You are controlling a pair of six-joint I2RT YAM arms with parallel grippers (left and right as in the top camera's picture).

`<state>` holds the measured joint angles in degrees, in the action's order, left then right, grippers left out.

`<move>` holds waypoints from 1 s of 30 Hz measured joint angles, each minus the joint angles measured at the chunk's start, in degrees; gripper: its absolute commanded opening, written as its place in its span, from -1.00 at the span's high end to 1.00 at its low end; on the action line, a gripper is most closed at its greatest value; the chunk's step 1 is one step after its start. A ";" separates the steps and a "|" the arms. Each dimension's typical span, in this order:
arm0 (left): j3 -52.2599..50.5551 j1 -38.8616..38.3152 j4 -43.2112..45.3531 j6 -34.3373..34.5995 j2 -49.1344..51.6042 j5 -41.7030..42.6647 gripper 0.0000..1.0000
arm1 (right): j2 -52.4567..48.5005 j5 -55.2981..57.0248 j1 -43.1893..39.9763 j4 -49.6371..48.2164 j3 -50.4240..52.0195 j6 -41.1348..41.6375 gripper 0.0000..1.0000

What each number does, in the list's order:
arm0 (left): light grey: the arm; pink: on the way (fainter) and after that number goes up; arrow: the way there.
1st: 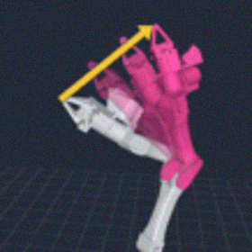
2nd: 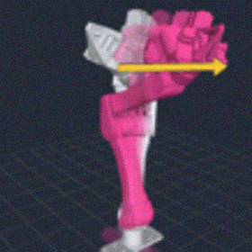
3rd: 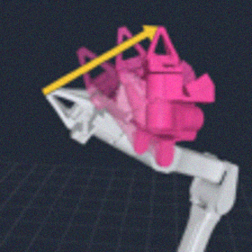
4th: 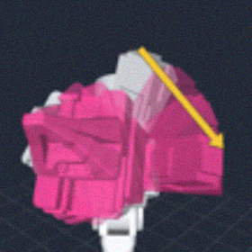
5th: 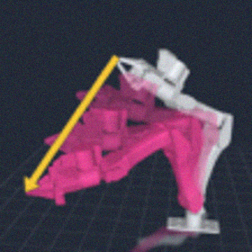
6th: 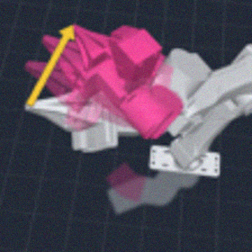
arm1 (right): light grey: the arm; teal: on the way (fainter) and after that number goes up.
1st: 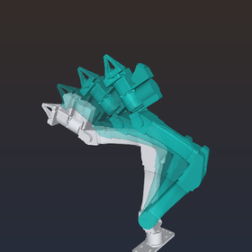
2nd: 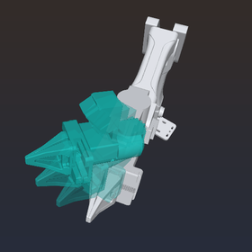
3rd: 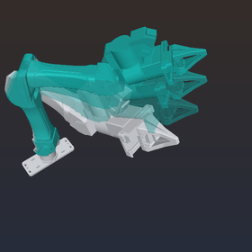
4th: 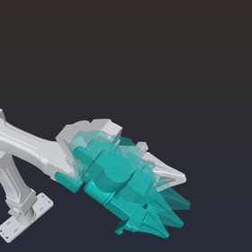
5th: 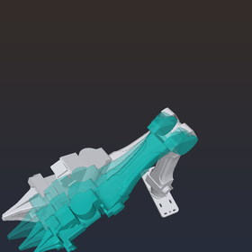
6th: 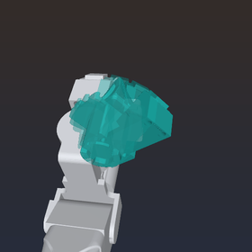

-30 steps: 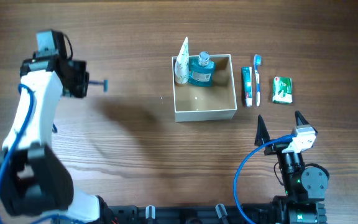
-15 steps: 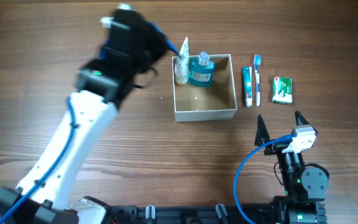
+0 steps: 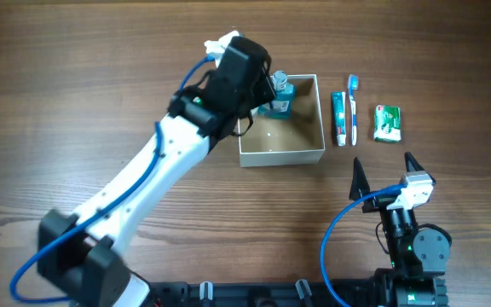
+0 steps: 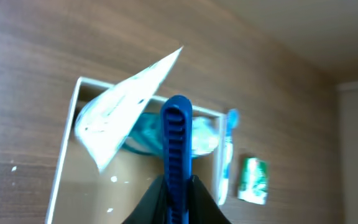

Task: Pack container
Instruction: 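Lift the razor and carry it over the box, lowering it inside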

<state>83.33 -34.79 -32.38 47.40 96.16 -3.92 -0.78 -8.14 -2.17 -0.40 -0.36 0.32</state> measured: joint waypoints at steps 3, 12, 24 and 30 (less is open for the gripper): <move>0.00 -0.02 -0.46 0.00 3.43 1.03 0.79 | 0.00 0.00 0.00 0.00 0.00 0.00 -1.00; -0.02 -0.55 -0.85 -0.02 5.64 3.63 0.53 | 0.00 0.00 0.00 0.00 0.00 0.00 -1.00; -0.02 -0.81 -2.14 -0.04 5.64 3.85 0.26 | 0.00 0.00 0.00 0.00 0.00 0.00 -1.00; -0.02 -0.81 0.13 -0.20 5.62 3.98 -0.28 | 0.00 0.00 0.00 0.00 0.00 0.00 -0.99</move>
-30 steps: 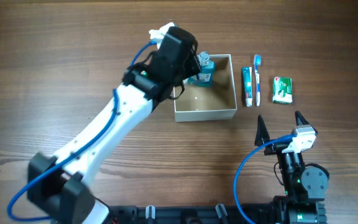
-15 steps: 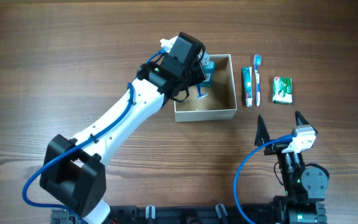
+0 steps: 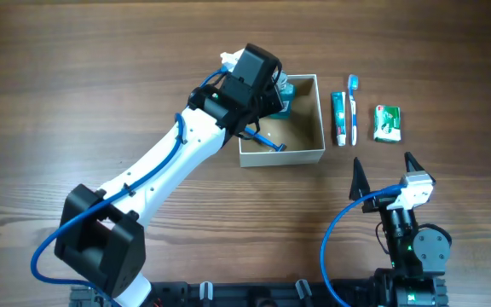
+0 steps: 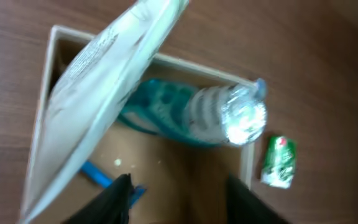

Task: Pack container
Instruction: 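Lift the razor and carry it over the box, lowering it inside, then open the left gripper and withdraw the left arm to the left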

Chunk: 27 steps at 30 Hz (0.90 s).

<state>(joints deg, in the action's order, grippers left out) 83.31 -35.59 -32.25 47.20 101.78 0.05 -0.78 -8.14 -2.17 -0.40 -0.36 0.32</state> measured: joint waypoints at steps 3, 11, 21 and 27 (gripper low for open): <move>-0.04 0.00 4.15 -1.66 -0.44 0.74 -0.40 | 0.00 0.00 0.00 0.00 0.00 0.00 -1.00; -0.07 0.00 5.29 -9.57 -12.33 1.60 -0.56 | 0.00 0.00 0.00 0.00 0.00 0.00 -1.00; 0.33 0.00 -20.83 -12.96 -33.90 -17.09 -0.75 | 0.00 0.00 0.00 0.00 0.00 0.00 -0.99; 0.33 4.09 -36.65 -11.45 -35.60 -24.09 -0.79 | 0.00 0.00 0.00 0.00 0.00 0.00 -0.99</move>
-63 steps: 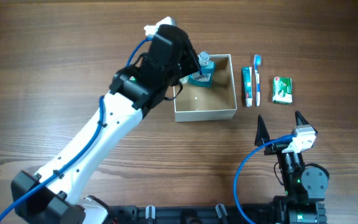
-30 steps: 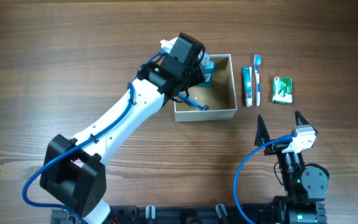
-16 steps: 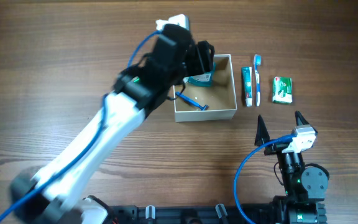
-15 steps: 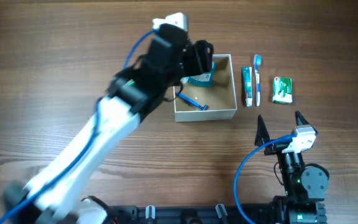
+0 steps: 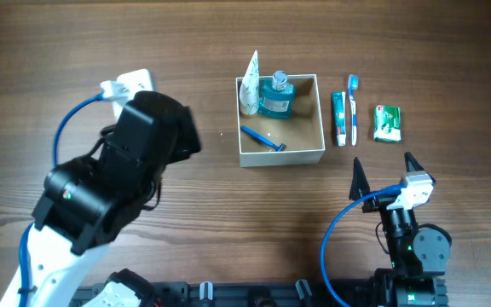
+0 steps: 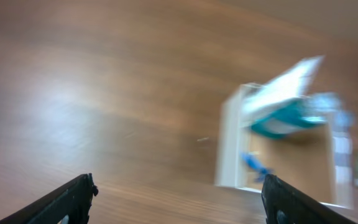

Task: Pack container
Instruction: 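Open the left gripper and withdraw the left arm to the left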

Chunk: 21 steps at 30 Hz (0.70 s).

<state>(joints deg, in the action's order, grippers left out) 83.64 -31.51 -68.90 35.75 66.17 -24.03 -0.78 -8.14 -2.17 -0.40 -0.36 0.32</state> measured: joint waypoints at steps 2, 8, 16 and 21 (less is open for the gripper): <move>-0.02 2.43 -3.91 1.73 0.74 -0.68 -0.87 | 0.00 0.00 0.00 0.00 0.00 0.00 -0.99; -0.13 8.81 -8.50 3.87 4.07 -1.33 -0.97 | 0.00 0.00 0.00 0.00 0.00 0.00 -0.99; -5.16 17.44 -5.44 4.02 9.60 -1.62 -1.00 | 0.00 0.00 0.00 0.00 0.00 0.00 -0.99; -7.30 21.51 -0.55 4.02 13.44 -1.66 -1.00 | 0.00 0.00 0.00 0.00 0.00 0.00 -1.00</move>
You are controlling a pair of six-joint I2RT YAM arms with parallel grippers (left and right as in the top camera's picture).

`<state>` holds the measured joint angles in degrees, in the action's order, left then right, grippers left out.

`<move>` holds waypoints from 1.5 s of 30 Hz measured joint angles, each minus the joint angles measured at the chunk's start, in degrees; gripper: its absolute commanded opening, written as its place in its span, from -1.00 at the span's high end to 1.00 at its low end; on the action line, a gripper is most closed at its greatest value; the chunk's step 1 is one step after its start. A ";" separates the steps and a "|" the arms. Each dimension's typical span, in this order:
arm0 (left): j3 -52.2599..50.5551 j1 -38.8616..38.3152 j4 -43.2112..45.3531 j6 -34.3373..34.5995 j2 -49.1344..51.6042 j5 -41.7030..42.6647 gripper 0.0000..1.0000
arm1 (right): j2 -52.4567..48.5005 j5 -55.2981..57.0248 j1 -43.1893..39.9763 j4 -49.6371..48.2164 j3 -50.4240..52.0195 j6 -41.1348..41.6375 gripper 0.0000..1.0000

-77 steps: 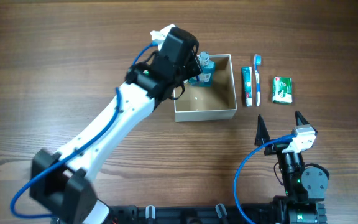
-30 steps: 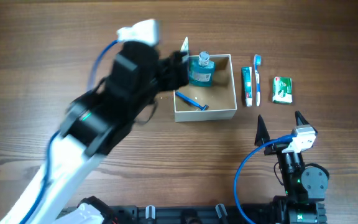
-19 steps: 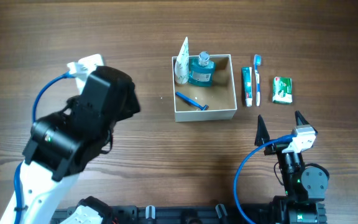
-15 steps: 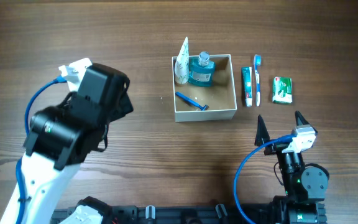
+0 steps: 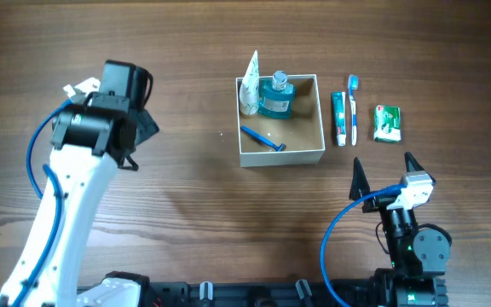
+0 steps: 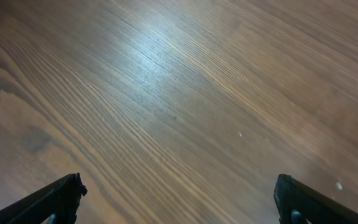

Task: Pack container
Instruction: 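Open the left gripper and withdraw the left arm to the left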

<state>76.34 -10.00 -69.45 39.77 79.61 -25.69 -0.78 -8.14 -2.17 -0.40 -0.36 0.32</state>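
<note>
A white open box [image 5: 311,155] stands at the table's middle right. Inside it are a blue razor [image 5: 262,139], a teal mouthwash bottle [image 5: 276,96] and a white pouch [image 5: 249,83] leaning on the left wall. Right of the box lie a toothpaste tube [image 5: 339,118], a blue toothbrush [image 5: 353,107] and a green packet [image 5: 387,123]. My left gripper [image 5: 141,130] hangs open far left of the box; the left wrist view shows its fingertips [image 6: 61,198] wide apart over bare wood. My right gripper [image 5: 384,173] rests open below the packet.
The wooden table [image 5: 228,230] stretches around the box. A blue cable [image 5: 41,170] runs along the left arm, another [image 5: 335,234] loops by the right arm's base at the front edge.
My left arm has drawn back farther to the left and up the table, and its gripper stays open. The box's contents and the right arm have not changed.
My left gripper was shut on the blue razor over the box. Then it was open in the box with the razor lying on the floor. After that it was clear of the box to the left, and now stands farther left.
</note>
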 measured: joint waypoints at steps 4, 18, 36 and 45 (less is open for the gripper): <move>-0.26 2.23 3.02 0.04 2.84 -0.02 -1.00 | 0.00 0.00 0.00 0.00 0.00 0.00 -0.99; -0.28 3.28 5.27 0.02 7.93 0.00 -0.99 | 0.00 0.00 0.00 0.00 0.00 0.00 -0.99; -0.28 3.28 5.27 0.02 7.93 -0.02 -0.99 | -0.02 0.00 0.00 -0.09 0.00 0.00 -1.00; -0.28 3.28 5.27 0.02 7.93 -0.02 -1.00 | -0.02 -0.46 0.00 -1.11 0.00 7.52 -1.00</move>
<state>76.05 -6.72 -64.18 39.79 87.55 -25.71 -0.80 -8.60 -2.17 -1.52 -0.36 7.84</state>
